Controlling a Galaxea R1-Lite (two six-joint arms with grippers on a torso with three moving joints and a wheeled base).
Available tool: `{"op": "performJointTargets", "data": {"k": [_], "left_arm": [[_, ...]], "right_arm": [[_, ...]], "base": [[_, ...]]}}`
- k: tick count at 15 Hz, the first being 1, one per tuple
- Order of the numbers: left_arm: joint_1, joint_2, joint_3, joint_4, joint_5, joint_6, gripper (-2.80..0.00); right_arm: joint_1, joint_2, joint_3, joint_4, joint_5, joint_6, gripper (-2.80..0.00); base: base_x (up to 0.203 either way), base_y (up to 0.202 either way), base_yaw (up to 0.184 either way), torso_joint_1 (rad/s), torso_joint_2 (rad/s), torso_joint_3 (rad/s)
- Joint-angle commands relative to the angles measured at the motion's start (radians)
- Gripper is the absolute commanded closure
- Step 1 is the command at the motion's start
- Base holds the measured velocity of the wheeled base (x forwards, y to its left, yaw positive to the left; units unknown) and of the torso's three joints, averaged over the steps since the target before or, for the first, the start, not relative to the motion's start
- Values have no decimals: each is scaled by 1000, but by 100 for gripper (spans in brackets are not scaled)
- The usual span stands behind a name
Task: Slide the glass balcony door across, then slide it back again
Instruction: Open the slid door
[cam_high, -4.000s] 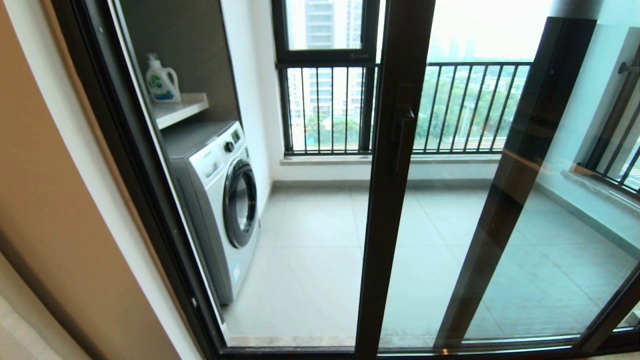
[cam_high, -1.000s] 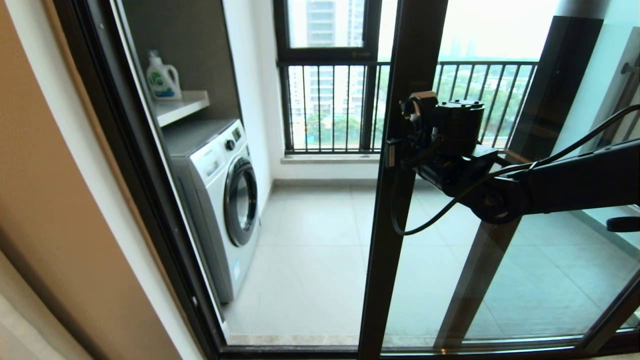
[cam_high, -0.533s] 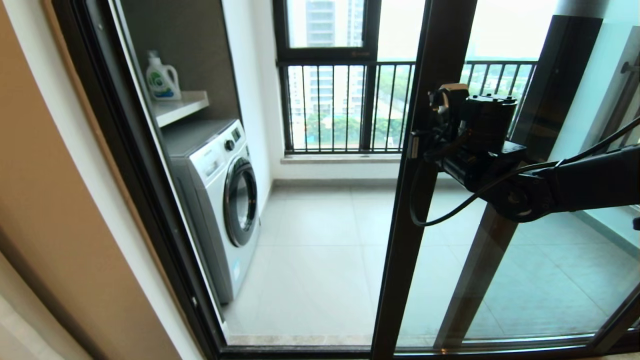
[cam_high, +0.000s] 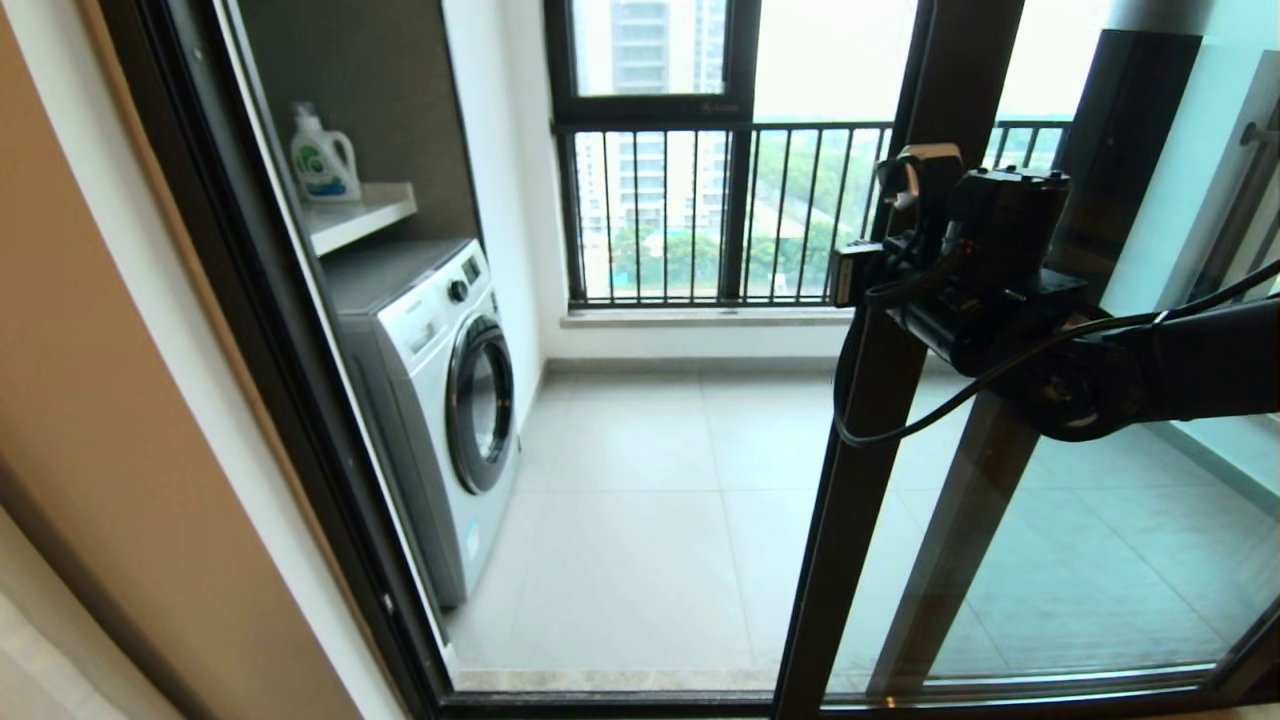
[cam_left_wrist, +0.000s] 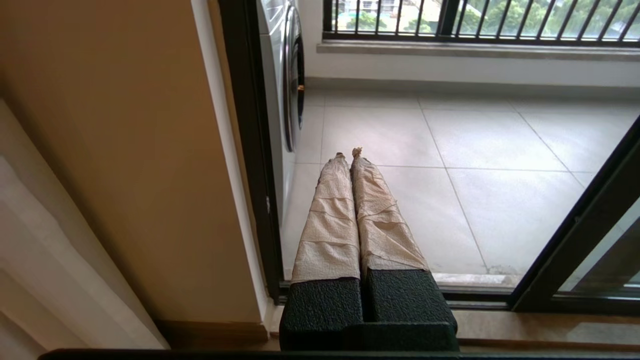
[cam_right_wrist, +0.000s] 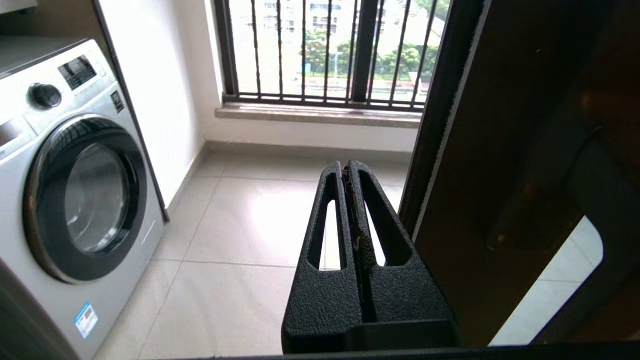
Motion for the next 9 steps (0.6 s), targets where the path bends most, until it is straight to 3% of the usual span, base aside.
{"op": "performJointTargets", "data": {"k": [1, 9], "left_arm": [[0, 2, 0, -1, 0, -1, 0], [0, 2, 0, -1, 0, -1, 0]], "right_arm": [[-22, -4, -20, -3, 0, -1, 0], [-141, 6, -44, -5, 1, -5, 0]], "base": [[0, 0, 0, 0, 0, 0], [0, 0, 0, 0, 0, 0]]}}
